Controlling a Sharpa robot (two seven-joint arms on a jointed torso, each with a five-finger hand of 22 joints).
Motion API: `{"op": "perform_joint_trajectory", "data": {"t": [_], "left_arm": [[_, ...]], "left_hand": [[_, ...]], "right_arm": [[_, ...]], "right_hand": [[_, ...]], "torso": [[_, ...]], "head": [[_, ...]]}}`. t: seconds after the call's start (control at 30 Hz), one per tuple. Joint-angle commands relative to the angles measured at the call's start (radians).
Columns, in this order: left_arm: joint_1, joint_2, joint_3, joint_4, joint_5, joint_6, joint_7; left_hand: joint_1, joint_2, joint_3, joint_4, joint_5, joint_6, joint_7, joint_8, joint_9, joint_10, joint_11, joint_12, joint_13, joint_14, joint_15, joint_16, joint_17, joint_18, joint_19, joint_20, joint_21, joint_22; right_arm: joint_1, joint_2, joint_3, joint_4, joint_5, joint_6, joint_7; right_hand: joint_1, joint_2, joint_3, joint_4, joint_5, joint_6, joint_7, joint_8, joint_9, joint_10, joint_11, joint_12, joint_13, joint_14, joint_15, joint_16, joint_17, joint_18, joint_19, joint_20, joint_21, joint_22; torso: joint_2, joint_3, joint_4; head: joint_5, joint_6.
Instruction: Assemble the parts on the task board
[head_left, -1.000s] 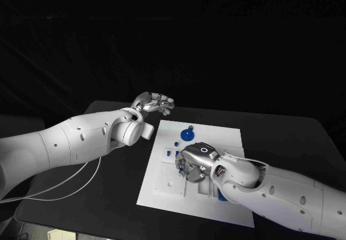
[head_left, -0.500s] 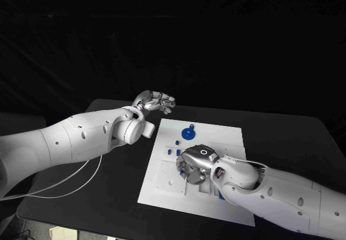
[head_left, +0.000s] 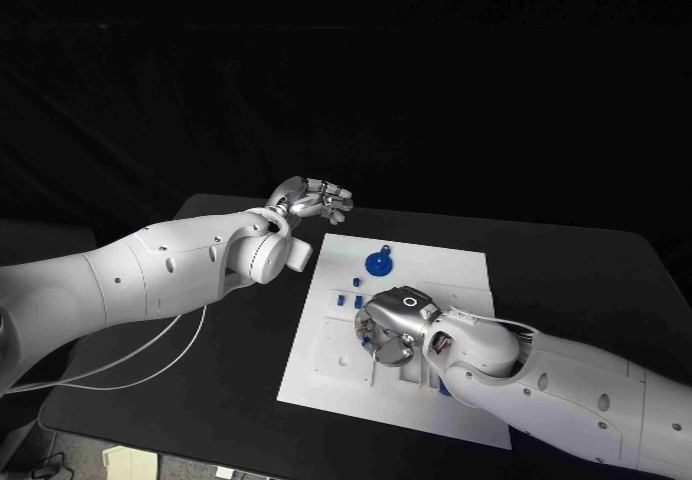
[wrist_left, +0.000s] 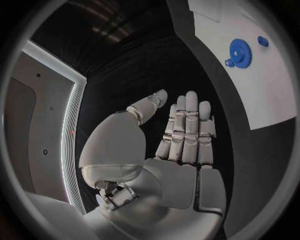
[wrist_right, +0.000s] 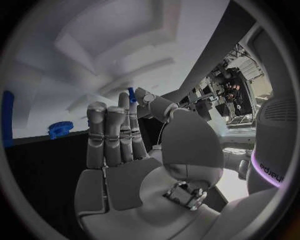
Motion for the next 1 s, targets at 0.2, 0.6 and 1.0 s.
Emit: {"op": "perform_joint_trajectory", "data": {"t": [0.2,0.6,1.0], "left_arm": [[0.002,0.002,0.001,0.001,0.006,0.002,0.003],[0.002,0.001,0.001,0.001,0.006,0.002,0.003],[0.002,-0.001,0.001,0.000,0.006,0.003,0.000]], "left_hand": [[0.002,0.007,-0.002,-0.006,0.003,-0.003,0.000,0.004,0.001,0.006,0.001,-0.003,-0.001,0.006,-0.001,-0.005,0.002,0.016,0.006,0.000,-0.005,0.001],[0.003,0.007,-0.002,-0.006,0.003,-0.003,0.000,0.004,0.001,0.006,0.001,-0.003,-0.002,0.006,-0.001,-0.006,0.003,0.016,0.006,0.000,-0.006,0.002],[0.003,0.006,-0.003,-0.007,0.002,-0.004,0.000,0.004,0.001,0.006,0.001,-0.003,-0.002,0.006,-0.001,-0.007,0.004,0.015,0.006,0.001,-0.006,0.002]], "right_arm": [[-0.002,0.017,-0.011,-0.004,-0.052,0.033,-0.036],[-0.002,0.020,-0.018,-0.017,-0.055,0.050,-0.043],[-0.002,0.005,-0.019,-0.007,-0.008,-0.074,-0.033]], "right_hand": [[-0.004,0.010,-0.001,-0.007,0.003,0.004,0.002,0.006,0.001,0.009,0.001,-0.004,0.001,0.003,-0.002,0.001,-0.001,0.063,-0.001,-0.005,0.005,0.024],[-0.045,-0.022,-0.034,0.005,0.011,-0.038,0.019,-0.021,-0.006,-0.032,0.019,-0.036,-0.009,-0.004,0.015,-0.006,-0.010,0.063,-0.015,-0.001,0.012,0.023],[-0.083,-0.073,-0.142,-0.007,0.061,-0.149,0.068,-0.082,-0.032,-0.149,0.064,-0.099,-0.046,-0.034,0.058,-0.002,-0.011,0.063,-0.046,0.001,0.011,0.020]], "torso": [[0.000,-0.0002,0.0013],[-0.001,-0.0013,0.0002],[-0.001,0.0000,0.0002]], "head": [[-0.003,0.000],[-0.001,0.000],[-0.003,0.003]]}}
